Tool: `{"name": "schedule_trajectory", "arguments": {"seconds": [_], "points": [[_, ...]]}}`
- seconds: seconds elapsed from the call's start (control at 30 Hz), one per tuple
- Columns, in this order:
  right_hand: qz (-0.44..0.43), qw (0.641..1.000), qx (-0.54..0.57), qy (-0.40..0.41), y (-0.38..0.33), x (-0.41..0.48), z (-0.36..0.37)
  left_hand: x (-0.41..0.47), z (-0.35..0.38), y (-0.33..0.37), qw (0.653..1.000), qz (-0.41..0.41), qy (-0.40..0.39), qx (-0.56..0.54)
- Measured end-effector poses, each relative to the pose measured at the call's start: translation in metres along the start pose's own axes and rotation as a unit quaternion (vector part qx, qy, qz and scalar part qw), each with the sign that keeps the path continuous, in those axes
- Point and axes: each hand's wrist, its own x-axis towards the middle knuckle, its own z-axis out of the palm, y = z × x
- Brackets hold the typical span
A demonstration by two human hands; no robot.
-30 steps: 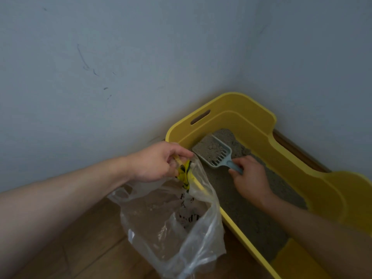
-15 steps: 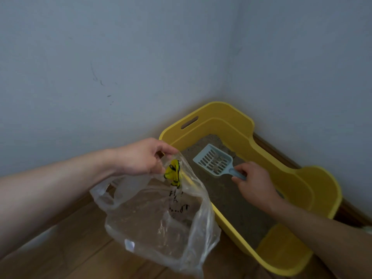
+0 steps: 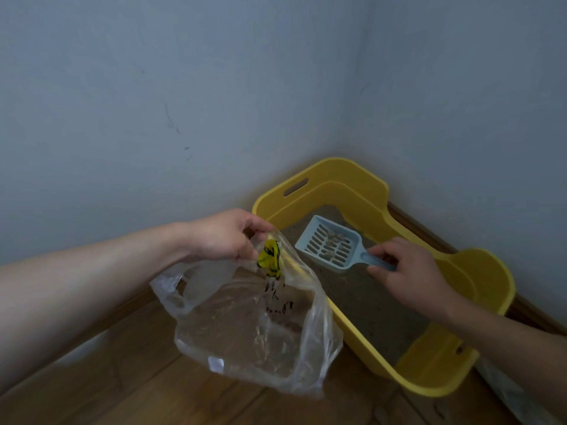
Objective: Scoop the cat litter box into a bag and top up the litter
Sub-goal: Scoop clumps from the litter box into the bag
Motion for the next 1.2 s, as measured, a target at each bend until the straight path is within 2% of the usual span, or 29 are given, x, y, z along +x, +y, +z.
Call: {"name": "schedule_trajectory", "arguments": {"seconds": [0.27,0.5,0.63,0.77,1.2], "points": [[-0.087,0.995,0.044,-0.021,-0.024,-0.023,-0.026,-0.007,0.001,-0.006,0.999,0.010,0.023,0.028],[-0.189,0.973,0.059,-0.118,-0.040,-0.038,-0.024,-0.012,-0.001,-0.005,0.999,0.012,0.035,0.023],[-0.205,0.963,0.023,-0.172,-0.050,-0.040,-0.014,-0.014,-0.003,-0.008,1.000,0.006,0.024,-0.004],[-0.221,0.957,-0.005,-0.186,-0.060,-0.036,-0.002,-0.015,-0.004,-0.010,0.999,0.002,0.020,-0.030],[-0.238,0.952,-0.096,-0.168,-0.072,-0.023,0.030,-0.012,-0.006,-0.024,0.997,-0.028,-0.002,-0.075]]}}
